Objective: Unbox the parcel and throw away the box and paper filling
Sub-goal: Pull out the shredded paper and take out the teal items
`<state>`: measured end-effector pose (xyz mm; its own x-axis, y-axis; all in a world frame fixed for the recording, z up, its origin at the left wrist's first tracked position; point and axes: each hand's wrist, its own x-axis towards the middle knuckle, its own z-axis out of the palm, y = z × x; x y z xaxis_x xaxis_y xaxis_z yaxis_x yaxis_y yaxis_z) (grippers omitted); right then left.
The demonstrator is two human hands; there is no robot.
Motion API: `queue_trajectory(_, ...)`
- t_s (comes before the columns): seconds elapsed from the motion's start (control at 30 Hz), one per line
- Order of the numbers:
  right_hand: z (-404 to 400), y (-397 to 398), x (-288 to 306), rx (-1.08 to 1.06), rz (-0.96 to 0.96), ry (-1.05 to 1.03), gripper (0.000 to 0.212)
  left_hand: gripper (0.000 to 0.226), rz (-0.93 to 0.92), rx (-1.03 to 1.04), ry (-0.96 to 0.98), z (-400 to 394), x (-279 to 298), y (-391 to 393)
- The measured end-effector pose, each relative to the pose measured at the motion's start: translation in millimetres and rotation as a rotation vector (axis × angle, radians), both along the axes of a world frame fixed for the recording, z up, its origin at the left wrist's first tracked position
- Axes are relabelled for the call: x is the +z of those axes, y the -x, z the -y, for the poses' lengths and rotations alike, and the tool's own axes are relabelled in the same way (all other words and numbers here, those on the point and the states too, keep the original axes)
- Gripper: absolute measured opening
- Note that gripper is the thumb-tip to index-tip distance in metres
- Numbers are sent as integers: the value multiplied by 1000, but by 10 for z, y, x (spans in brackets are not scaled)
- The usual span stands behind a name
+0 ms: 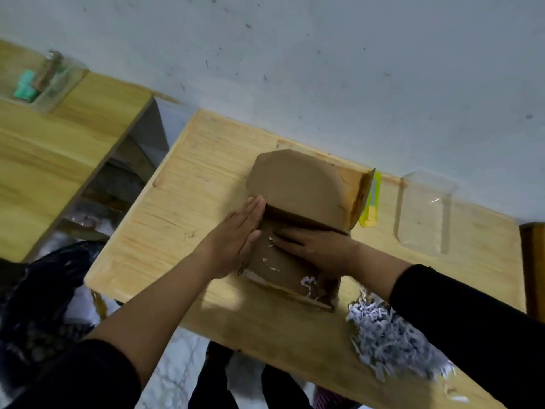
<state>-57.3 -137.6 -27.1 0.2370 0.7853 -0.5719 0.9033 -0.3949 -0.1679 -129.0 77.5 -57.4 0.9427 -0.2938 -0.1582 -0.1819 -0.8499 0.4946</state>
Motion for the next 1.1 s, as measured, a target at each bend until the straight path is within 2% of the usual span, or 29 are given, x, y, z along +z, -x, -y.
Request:
queue_trajectory(0.07, -11, -3, -9, 0, -4, -10, 112, 69, 23, -3, -86, -1, -10, 0)
queue_trajectory(0.13, -31, -29, -19, -18, -16, -21, 110, 70, 22, 34, -19, 5, 20, 10)
queue_trajectory(0.27, -92, -51, -73, -128, -54, -150, 79, 56, 8, 52, -18, 42, 112, 49)
queue_trajectory(0.33, -115, -49, -93, -180, -76, -217, 73, 55, 16, 56, -58, 48, 126, 52)
queue_trajectory(0.4, -94, -54, -98, -178, -106, -211, 85, 56, 24, 52, -86, 55, 134, 52)
queue_trajectory(0.5, 143, -110, -50, -63, -73, -115, 113, 56, 24, 47, -91, 198, 170, -21)
queue_trajectory(0.63, 248, -56, -93, 56, -8, -115, 119, 54, 26, 60, -105, 257, 190, -51)
queue_trajectory(0.8, 148, -81, -162, 9, -84, -147, 100, 55, 23, 53, -89, 267, 179, -37)
queue_trajectory(0.97, -13, -30, -251, -290, -239, -419, 46, 57, 17, 53, -58, 263, 166, -35)
queue_trajectory(1.03, -70, 14, -280, -423, -238, -537, 33, 57, 17, 50, -64, 260, 162, -36)
queue_trajectory(1.1, -119, 63, -274, -535, -242, -606, 30, 58, 15, 54, -63, 247, 153, -34)
